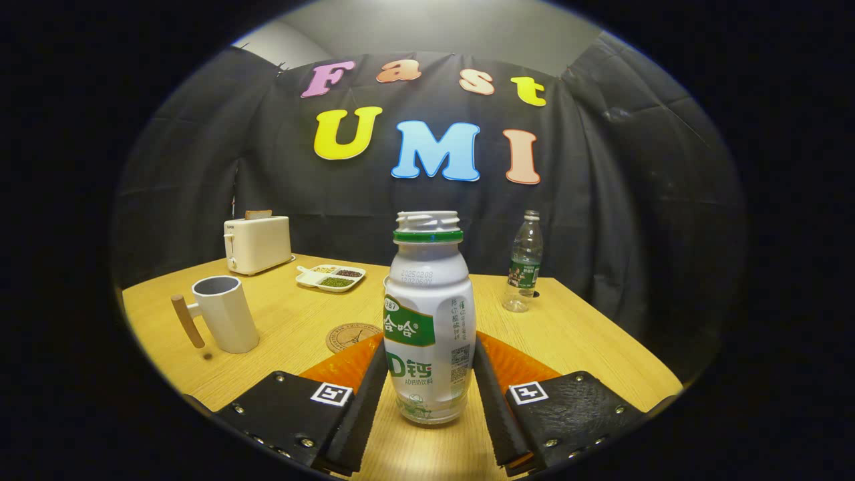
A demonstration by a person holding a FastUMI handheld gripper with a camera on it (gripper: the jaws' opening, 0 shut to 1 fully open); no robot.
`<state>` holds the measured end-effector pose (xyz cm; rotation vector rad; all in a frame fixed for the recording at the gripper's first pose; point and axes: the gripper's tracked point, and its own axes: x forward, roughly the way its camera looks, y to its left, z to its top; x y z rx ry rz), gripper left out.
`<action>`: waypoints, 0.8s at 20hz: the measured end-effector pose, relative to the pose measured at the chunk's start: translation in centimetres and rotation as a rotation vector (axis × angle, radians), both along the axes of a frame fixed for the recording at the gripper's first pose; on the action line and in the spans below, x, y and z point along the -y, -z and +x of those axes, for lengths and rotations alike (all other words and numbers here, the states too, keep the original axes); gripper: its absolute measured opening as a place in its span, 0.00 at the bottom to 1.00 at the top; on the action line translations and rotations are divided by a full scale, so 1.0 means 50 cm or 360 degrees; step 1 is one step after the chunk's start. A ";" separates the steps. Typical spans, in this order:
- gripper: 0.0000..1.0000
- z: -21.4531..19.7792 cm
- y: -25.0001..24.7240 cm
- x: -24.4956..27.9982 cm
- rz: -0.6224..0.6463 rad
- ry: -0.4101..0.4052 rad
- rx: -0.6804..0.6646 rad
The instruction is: Take the bottle from table, then pour the juice into the cup, finally place the bottle on the coaster
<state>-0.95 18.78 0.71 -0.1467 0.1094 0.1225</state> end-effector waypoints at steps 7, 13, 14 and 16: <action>0.71 0.013 -0.036 -0.093 -0.0215 -0.0133 0.0046; 0.71 0.027 -0.073 -0.143 -0.0518 -0.0134 0.0144; 0.71 0.027 -0.078 -0.147 -0.0592 -0.0124 0.0169; 0.71 0.029 -0.088 -0.165 -0.0724 -0.0116 0.0216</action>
